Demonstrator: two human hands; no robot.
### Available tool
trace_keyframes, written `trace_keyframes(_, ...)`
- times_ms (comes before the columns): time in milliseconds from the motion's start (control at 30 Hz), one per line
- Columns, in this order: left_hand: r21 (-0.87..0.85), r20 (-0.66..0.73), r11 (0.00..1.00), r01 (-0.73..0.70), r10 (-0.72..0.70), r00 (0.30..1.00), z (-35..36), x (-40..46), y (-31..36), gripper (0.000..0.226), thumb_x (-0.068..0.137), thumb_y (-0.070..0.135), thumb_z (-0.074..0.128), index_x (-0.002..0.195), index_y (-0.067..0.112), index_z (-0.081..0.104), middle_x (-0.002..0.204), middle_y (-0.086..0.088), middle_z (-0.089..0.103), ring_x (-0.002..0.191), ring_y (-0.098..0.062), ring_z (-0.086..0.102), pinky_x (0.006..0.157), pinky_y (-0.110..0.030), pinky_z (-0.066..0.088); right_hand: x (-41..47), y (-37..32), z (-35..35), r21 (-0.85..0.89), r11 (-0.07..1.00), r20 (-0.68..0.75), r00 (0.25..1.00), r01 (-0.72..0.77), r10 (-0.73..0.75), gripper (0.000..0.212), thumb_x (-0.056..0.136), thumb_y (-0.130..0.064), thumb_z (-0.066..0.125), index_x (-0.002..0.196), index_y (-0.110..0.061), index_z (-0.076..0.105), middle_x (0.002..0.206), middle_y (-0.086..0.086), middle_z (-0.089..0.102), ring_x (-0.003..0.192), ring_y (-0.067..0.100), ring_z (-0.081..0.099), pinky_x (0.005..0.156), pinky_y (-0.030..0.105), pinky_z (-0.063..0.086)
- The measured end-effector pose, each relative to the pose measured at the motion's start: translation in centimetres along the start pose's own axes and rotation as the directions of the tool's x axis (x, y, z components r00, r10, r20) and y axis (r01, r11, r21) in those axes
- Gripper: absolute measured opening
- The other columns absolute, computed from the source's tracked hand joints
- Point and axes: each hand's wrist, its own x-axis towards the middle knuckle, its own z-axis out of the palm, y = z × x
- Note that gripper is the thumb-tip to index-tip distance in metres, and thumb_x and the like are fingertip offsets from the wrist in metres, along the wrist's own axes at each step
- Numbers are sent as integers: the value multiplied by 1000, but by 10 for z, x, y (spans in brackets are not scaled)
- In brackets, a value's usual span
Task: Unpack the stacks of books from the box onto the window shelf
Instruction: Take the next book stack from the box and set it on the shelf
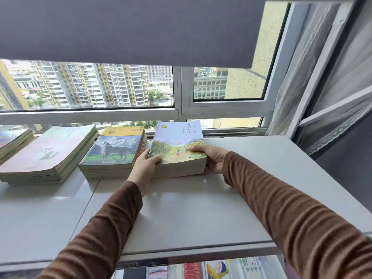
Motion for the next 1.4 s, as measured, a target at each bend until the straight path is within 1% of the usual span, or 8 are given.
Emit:
trace_keyframes(233,-4,-37,1000,-29,29,999,3,-3,-3,53,99,11,58,150,7,44,140,-15,61,126,-29,59,116,-48,40,-1,-11,-6,-215,977,-16,1000,12,-16,48,79,-36,78,118,-12,63,96,12,64,74,24,65,53,33,59)
trace_keyframes(333,14,-39,999,-34,34,999,4,-5,-3,46,99,11,57,145,8,50,135,-15,65,115,-27,63,113,-48,43,0,-10,-7,-218,976,-12,1000,16,-19,46,78,-37,80,113,-13,65,93,11,66,71,23,66,60,34,61)
trace_keyframes(467,46,-54,999,-22,25,998,3,-4,-3,54,99,14,58,150,11,43,138,-13,62,126,-29,59,115,-49,41,2,-7,-7,-255,966,-39,998,38,-50,40,76,-41,80,102,-14,67,79,8,66,63,20,66,59,33,60)
trace_keyframes(600,126,-39,992,-15,20,999,-1,-4,1,60,96,17,61,152,12,41,147,-13,55,137,-31,51,118,-51,36,-5,-12,-10,-548,836,-150,981,24,-126,64,69,-64,77,100,-9,64,82,15,67,66,26,69,51,32,59)
trace_keyframes(800,453,-74,867,-208,269,960,5,-21,11,63,97,16,63,154,13,36,152,-7,49,128,-14,49,110,-24,33,-31,12,-19,-740,660,-191,901,129,-390,80,76,-77,58,126,-14,52,106,4,66,93,25,69,83,44,60)
trace_keyframes(933,688,65,624,-370,455,888,9,-48,20,54,96,22,62,147,14,47,145,-13,55,131,-28,52,114,-40,37,-66,35,-23,-771,606,-257,776,195,-576,66,85,-67,57,130,-18,52,112,0,63,106,23,63,91,35,48)
trace_keyframes(1100,689,363,408,-599,521,773,22,-102,16,44,93,18,66,136,13,59,143,-9,58,135,-29,49,111,-38,34,-135,75,-17,-764,603,-330,663,231,-672,40,90,-48,62,118,-19,61,110,-1,66,100,18,64,92,40,52)
trace_keyframes(1400,458,715,358,-813,395,577,42,-224,-48,38,92,22,68,130,16,64,132,-7,64,124,-29,52,102,-33,36,-288,219,17,-769,638,-580,466,-42,-668,29,89,-42,62,111,-22,66,109,-1,67,105,20,60,89,35,50)
